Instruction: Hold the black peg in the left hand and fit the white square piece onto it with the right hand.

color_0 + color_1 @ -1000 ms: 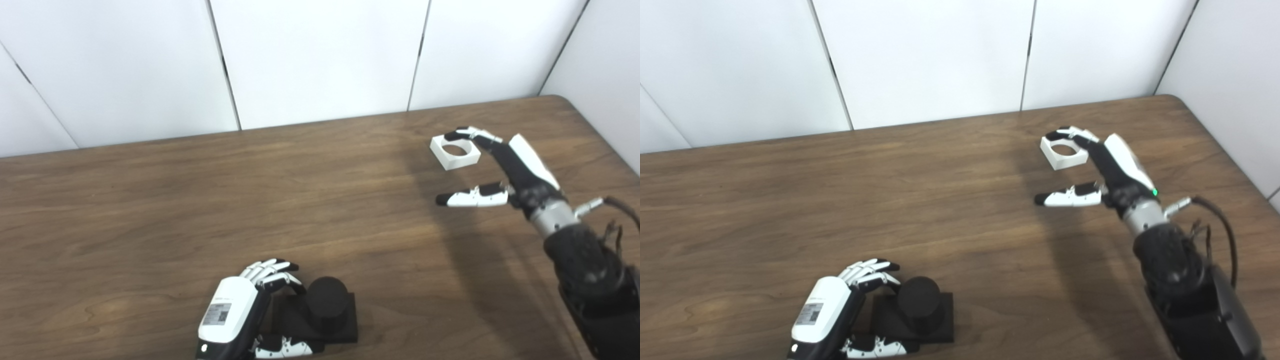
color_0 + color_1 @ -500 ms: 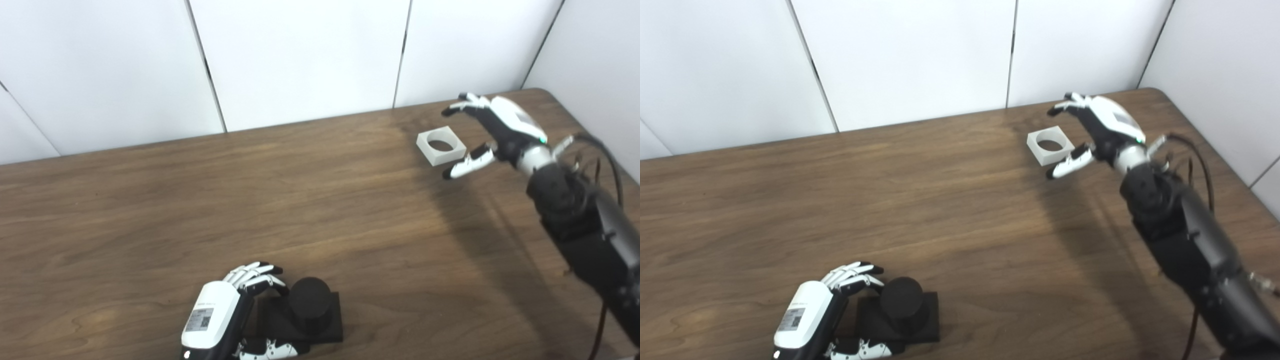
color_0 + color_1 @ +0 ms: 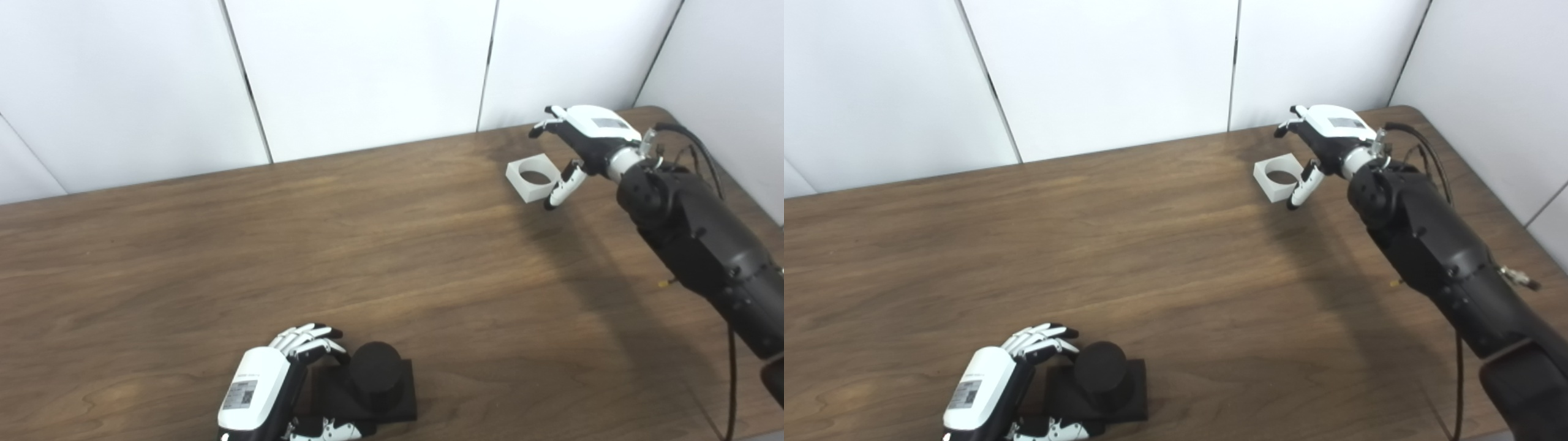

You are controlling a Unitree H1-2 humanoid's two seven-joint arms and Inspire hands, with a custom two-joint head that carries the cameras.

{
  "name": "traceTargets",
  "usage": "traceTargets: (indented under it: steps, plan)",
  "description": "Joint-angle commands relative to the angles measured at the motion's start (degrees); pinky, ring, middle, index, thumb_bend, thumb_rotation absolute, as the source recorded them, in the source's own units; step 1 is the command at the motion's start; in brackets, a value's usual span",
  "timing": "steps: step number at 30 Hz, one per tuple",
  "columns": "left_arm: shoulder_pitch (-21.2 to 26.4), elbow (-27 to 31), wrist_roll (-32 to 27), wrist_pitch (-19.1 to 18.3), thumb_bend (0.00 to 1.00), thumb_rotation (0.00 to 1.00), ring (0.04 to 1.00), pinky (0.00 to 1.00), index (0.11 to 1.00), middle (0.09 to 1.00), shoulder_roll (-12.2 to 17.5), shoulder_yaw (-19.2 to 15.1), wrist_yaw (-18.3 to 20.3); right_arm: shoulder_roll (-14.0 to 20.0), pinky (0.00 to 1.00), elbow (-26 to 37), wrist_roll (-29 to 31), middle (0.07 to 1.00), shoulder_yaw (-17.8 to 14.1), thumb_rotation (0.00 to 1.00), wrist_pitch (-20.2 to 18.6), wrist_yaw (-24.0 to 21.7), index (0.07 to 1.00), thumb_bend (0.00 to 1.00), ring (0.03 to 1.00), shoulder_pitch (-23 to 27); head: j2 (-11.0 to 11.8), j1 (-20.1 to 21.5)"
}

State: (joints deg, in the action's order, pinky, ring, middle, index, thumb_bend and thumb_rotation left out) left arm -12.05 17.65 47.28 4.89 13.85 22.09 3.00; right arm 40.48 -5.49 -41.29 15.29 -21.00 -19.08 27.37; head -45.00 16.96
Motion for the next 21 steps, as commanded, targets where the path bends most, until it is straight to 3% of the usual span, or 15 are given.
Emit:
traceTargets:
  steps: [1, 12, 21]
  plan:
    - [-1.41, -0.39, 1.87, -1.21, 0.51, 0.05, 0.846, 0.86, 0.488, 0.785, 1.14, 0.25, 2.25, 1.88, 1.0, -0.26, -1.6, 1.0, 0.09, 0.11, 2.19, -0.04, 0.822, 0.94, 1.0, 3.58, -0.04, 0.12]
    - [-1.86, -0.04, 1.55, -0.88, 0.51, 0.04, 0.842, 0.86, 0.488, 0.778, 1.21, 0.04, 2.32, 0.44, 1.0, -8.95, -4.4, 0.976, 3.76, 0.13, 6.2, 0.24, 0.823, 0.92, 1.0, 7.78, -0.09, 0.17]
    - [-2.12, 0.25, 1.79, -0.72, 0.51, 0.04, 0.836, 0.85, 0.487, 0.772, 1.0, 0.11, 2.07, -0.29, 1.0, -14.92, -6.29, 0.955, 7.65, 0.12, 8.74, -2.26, 0.804, 0.82, 1.0, 11.91, -0.2, 0.02]
